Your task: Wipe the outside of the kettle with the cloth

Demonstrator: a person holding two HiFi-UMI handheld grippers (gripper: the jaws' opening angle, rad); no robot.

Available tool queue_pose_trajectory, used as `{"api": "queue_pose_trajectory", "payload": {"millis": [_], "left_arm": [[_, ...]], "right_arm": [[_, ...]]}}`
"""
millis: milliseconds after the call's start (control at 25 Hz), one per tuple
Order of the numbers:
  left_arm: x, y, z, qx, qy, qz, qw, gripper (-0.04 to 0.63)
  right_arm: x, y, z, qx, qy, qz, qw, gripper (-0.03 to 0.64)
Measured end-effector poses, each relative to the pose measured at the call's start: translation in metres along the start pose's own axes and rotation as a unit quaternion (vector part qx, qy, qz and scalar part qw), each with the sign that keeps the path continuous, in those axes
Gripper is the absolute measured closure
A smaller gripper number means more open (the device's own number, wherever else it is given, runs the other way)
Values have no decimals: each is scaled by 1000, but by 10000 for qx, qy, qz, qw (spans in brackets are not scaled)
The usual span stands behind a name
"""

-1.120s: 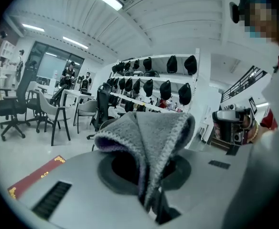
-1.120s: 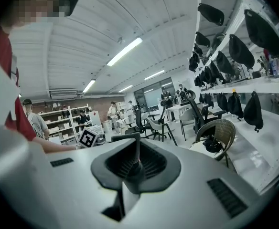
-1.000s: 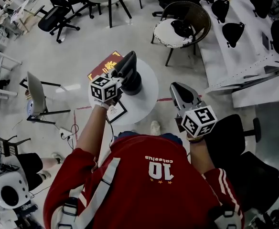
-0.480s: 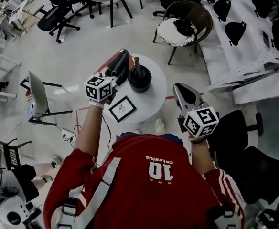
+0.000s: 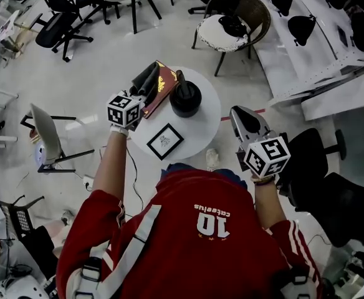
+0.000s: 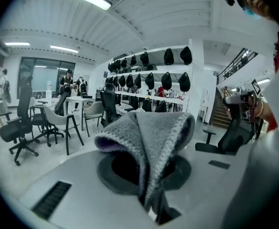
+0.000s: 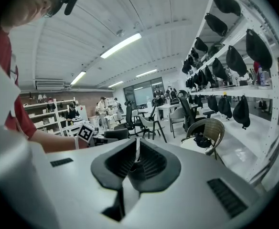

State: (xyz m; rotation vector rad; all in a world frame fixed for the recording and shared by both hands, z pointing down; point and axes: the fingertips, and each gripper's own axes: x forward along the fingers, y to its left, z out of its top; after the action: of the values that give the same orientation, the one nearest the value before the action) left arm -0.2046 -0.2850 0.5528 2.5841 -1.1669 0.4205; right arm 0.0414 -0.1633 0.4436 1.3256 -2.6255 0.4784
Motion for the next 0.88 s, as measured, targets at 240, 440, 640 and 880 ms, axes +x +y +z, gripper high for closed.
{"api": "queue_pose_trajectory", "payload": {"millis": [240, 440, 640, 880], "left_arm": [[32, 7, -31, 369, 444, -256, 9980, 548], [60, 6, -56, 710, 844, -419, 9930, 548], [71, 7, -77, 661, 1051, -416, 9914, 548], [77, 2, -94, 578, 1249, -493, 9893, 548]], "right_arm": [[-7, -1, -17, 87, 131, -297, 9994, 583], [-13, -6, -24, 161, 185, -468, 9986, 583], [-15, -5, -24, 217, 166, -545, 9981, 583], [-18, -8, -27, 249, 261, -570, 9977, 583]]}}
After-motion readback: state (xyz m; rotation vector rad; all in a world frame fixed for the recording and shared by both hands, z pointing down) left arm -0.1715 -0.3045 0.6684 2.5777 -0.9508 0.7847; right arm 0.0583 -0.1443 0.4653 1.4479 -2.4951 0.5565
